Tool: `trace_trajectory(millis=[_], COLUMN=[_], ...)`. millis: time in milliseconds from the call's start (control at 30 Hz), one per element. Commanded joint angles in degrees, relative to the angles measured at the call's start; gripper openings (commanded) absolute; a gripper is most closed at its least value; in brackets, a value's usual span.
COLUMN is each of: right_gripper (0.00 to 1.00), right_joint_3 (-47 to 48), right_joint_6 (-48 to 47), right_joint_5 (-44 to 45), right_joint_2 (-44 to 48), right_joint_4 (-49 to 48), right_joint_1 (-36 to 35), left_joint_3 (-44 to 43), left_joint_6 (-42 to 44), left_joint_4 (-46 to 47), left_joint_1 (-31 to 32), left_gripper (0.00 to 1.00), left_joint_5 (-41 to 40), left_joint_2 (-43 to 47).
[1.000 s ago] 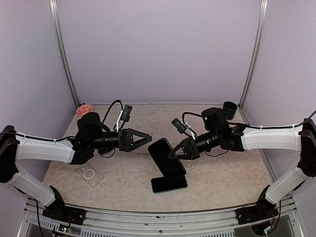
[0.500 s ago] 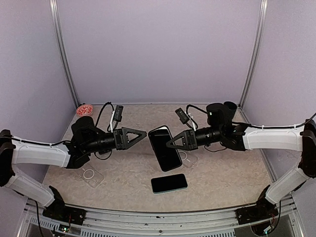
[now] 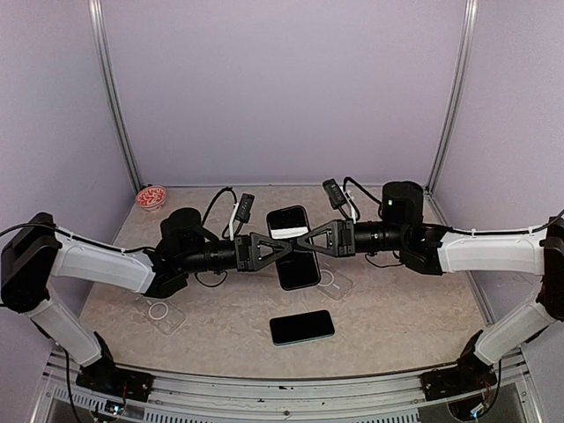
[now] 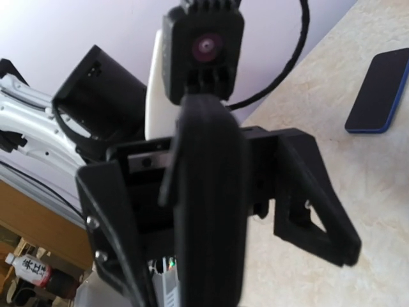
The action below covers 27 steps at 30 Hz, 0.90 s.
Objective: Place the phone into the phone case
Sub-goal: Pass from the left arm to the right, then pass from the right arm to the left
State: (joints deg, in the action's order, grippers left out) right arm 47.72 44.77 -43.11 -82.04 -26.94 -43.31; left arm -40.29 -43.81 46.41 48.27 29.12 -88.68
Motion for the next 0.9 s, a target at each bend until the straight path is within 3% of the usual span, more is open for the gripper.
trace_trajectory(millis=[0, 167, 433, 633, 867], right_gripper=[0.0, 0.0, 0.0, 0.15, 0.23], right_joint_3=[0.2, 0.4, 3.4, 7.7, 10.7], right_joint_6=[1.0, 0.0, -3.6, -9.0, -11.9], right_joint_5=[1.0, 2.2, 6.1, 11.5, 18.0], right_joint_2=[0.7, 0.6, -0.7, -0.4, -0.3], right_joint_4=[-4.2, -2.1, 6.9, 19.2, 25.7], right_joint_1=[0.1, 0.1, -0.3, -0.8, -3.4], left_joint_3=[-3.1, -3.0, -2.9, -3.3, -3.7], left_joint_6=[-0.1, 0.0, 1.4, 3.9, 4.3], left_joint_4=[3.1, 3.6, 1.2, -5.5, -9.3], left_joint_1=[0.8, 0.8, 0.8, 0.9, 1.2], left_gripper=[0.8, 0.49, 0.1, 0.0, 0.0], left_joint_5=[1.0, 1.3, 0.4, -3.1, -5.8], left_joint_2=[-1.8, -2.7, -2.5, -0.8, -0.2])
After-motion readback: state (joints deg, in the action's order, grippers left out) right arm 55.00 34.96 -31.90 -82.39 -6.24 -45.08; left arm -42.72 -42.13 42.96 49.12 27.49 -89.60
